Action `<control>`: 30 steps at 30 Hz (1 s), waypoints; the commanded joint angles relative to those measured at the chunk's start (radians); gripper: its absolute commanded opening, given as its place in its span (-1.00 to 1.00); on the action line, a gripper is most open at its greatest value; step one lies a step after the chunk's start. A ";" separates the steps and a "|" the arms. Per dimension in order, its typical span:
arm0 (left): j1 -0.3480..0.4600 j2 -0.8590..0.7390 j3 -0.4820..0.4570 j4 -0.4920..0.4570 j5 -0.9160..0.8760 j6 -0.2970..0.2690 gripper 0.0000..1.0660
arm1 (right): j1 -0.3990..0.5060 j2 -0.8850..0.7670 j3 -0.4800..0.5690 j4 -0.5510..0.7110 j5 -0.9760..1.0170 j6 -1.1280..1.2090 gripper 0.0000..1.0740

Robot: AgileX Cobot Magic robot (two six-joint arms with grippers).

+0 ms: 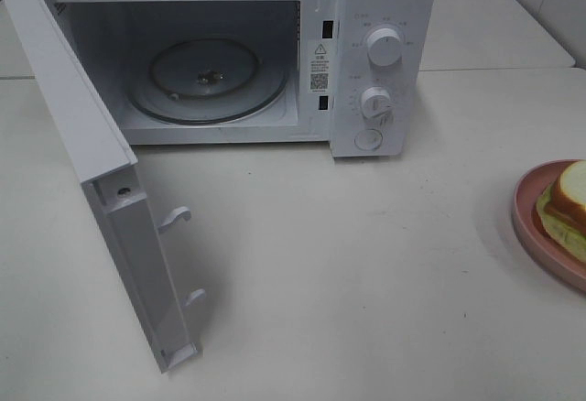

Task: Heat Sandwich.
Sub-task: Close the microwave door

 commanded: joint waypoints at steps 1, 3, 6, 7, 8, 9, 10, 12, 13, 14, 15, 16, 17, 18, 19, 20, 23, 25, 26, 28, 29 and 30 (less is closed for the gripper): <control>0.002 -0.005 0.000 -0.011 -0.009 0.001 0.81 | -0.005 -0.027 0.000 -0.002 0.000 -0.007 0.42; 0.002 -0.005 0.000 -0.024 -0.009 0.001 0.81 | -0.005 -0.027 0.000 -0.002 0.000 -0.007 0.42; 0.002 -0.005 0.000 -0.024 -0.009 0.001 0.81 | -0.005 -0.027 0.000 -0.002 0.000 -0.007 0.42; 0.002 -0.004 0.000 -0.024 -0.009 0.001 0.81 | -0.005 -0.027 0.000 -0.002 0.000 -0.007 0.42; 0.002 -0.004 0.000 -0.024 -0.009 0.001 0.81 | -0.005 -0.027 0.000 -0.002 0.000 -0.007 0.42; 0.002 -0.004 -0.002 -0.024 -0.012 0.001 0.81 | -0.005 -0.027 0.000 -0.002 0.000 -0.007 0.42; 0.002 -0.002 -0.007 -0.024 -0.017 0.001 0.81 | -0.005 -0.027 0.000 -0.002 0.000 -0.007 0.42; 0.002 0.024 -0.031 -0.017 -0.033 0.001 0.78 | -0.005 -0.027 0.000 -0.002 0.000 -0.007 0.42; 0.002 0.024 -0.031 -0.017 -0.033 0.001 0.78 | -0.005 -0.027 0.000 -0.002 0.000 -0.007 0.42; 0.002 0.038 -0.037 -0.011 -0.041 0.001 0.76 | -0.005 -0.027 0.000 -0.002 0.000 -0.007 0.42; 0.002 0.049 -0.039 -0.007 -0.049 0.001 0.73 | -0.005 -0.027 0.000 -0.002 0.000 -0.007 0.42; 0.002 0.063 -0.039 0.000 -0.062 0.004 0.69 | -0.005 -0.027 0.000 -0.002 0.000 -0.007 0.42; 0.002 0.093 -0.039 0.000 -0.087 0.004 0.61 | -0.005 -0.027 0.000 -0.002 0.000 -0.007 0.42; 0.002 0.093 -0.039 0.000 -0.087 0.004 0.61 | -0.005 -0.027 0.000 -0.002 0.000 -0.007 0.42; 0.002 0.112 -0.039 0.000 -0.101 0.004 0.56 | -0.005 -0.027 0.000 -0.002 0.000 -0.007 0.42; 0.002 0.131 -0.039 0.000 -0.113 0.004 0.49 | -0.005 -0.027 0.000 -0.002 0.000 -0.007 0.42; 0.002 0.180 -0.036 0.000 -0.166 0.003 0.27 | -0.005 -0.027 0.000 -0.002 0.000 -0.007 0.42; 0.002 0.204 -0.025 0.000 -0.221 0.003 0.10 | -0.005 -0.027 0.000 -0.002 0.000 -0.007 0.42; 0.002 0.221 -0.006 0.000 -0.281 0.003 -0.10 | -0.005 -0.027 0.000 -0.002 0.000 -0.007 0.42; 0.002 0.231 0.007 0.000 -0.316 0.003 -0.21 | -0.005 -0.027 0.000 -0.002 0.000 -0.007 0.42; 0.002 0.240 0.021 0.000 -0.350 0.003 -0.29 | -0.005 -0.027 0.000 -0.002 0.000 -0.007 0.42; 0.002 0.260 0.050 0.000 -0.408 0.003 -0.50 | -0.005 -0.027 0.000 -0.002 0.000 -0.007 0.42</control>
